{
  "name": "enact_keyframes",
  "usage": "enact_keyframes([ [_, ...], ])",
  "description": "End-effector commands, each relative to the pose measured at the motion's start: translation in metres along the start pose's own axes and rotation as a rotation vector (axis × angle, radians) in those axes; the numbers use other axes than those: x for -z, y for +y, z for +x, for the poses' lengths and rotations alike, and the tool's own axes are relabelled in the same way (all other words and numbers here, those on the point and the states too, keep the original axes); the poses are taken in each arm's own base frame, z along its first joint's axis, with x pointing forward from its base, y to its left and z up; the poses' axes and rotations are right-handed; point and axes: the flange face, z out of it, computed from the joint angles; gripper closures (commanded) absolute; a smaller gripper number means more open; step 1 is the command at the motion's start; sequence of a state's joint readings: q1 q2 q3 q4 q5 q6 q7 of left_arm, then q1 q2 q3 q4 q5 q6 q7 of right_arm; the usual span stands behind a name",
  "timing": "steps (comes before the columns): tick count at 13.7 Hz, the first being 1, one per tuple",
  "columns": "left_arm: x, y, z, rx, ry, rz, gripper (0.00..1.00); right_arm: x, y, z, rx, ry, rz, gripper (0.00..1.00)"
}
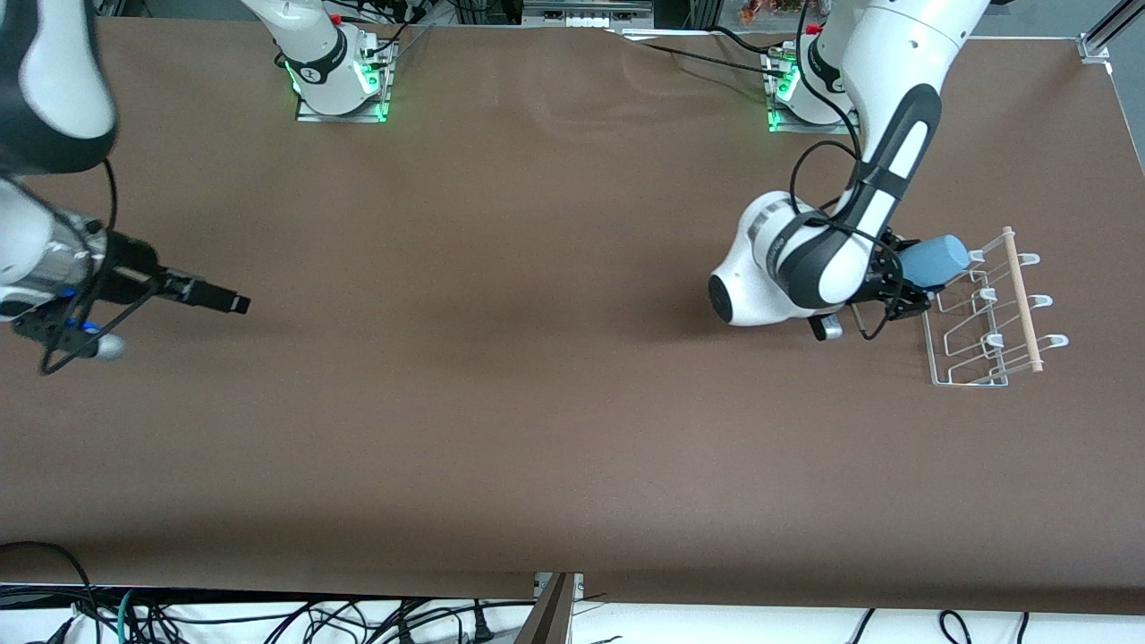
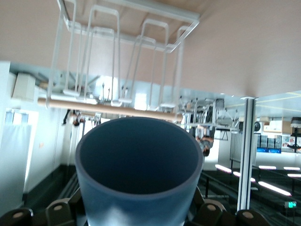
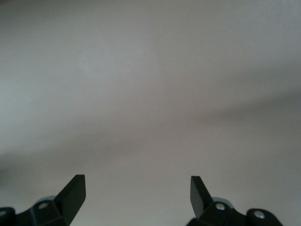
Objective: Transfer cup to left arm and place on rack
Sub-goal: 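Carry the cup with the left gripper over the wire rack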
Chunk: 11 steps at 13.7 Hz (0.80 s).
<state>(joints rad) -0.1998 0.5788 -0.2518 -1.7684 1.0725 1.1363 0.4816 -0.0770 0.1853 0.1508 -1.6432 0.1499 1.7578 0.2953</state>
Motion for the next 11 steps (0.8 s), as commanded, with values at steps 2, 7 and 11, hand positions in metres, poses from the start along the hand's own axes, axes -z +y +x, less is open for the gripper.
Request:
enact_keyframes([
  [2,-0.037,0.037,0.021,0.104,-0.104,0.208,0.74,0.003,0.009,-0.060,0.144,0.064,-0.128,0.01],
  [7,-0.117,0.026,0.023,0.162,-0.116,0.315,0.75,0.030,0.029,-0.063,0.250,0.070,-0.217,0.01],
  [11,-0.128,0.034,0.034,0.191,-0.102,0.332,0.75,0.043,0.031,-0.064,0.255,0.061,-0.213,0.01],
])
